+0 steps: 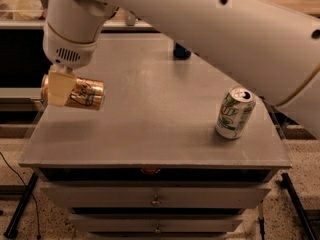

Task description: Place orange can upright

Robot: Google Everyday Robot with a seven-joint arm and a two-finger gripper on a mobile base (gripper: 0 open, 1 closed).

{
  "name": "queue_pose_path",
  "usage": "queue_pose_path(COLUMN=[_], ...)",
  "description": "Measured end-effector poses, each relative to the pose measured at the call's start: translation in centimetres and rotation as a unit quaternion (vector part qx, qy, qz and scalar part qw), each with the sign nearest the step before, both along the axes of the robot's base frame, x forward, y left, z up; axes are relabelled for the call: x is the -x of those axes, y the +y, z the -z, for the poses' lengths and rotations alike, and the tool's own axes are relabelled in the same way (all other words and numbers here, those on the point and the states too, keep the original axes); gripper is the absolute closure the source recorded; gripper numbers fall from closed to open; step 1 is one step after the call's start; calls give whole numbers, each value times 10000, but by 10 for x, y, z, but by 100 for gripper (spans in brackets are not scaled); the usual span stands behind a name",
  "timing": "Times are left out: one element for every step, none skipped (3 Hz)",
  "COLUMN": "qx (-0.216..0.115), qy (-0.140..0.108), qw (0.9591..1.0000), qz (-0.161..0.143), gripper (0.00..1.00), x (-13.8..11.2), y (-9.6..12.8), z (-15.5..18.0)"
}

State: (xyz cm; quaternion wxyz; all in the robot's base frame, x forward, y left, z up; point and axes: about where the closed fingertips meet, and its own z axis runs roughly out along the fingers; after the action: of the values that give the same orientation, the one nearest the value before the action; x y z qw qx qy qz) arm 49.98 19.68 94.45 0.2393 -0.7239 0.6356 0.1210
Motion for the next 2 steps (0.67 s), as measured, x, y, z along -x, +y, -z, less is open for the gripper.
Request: queue_pose_path(qx=[-1076,-2006], qy=[187,520], qw=[9925,9692], qz=[-544,-1333], gripper=[100,100], x=[-7,-2], y=[10,30], z=[-20,-33])
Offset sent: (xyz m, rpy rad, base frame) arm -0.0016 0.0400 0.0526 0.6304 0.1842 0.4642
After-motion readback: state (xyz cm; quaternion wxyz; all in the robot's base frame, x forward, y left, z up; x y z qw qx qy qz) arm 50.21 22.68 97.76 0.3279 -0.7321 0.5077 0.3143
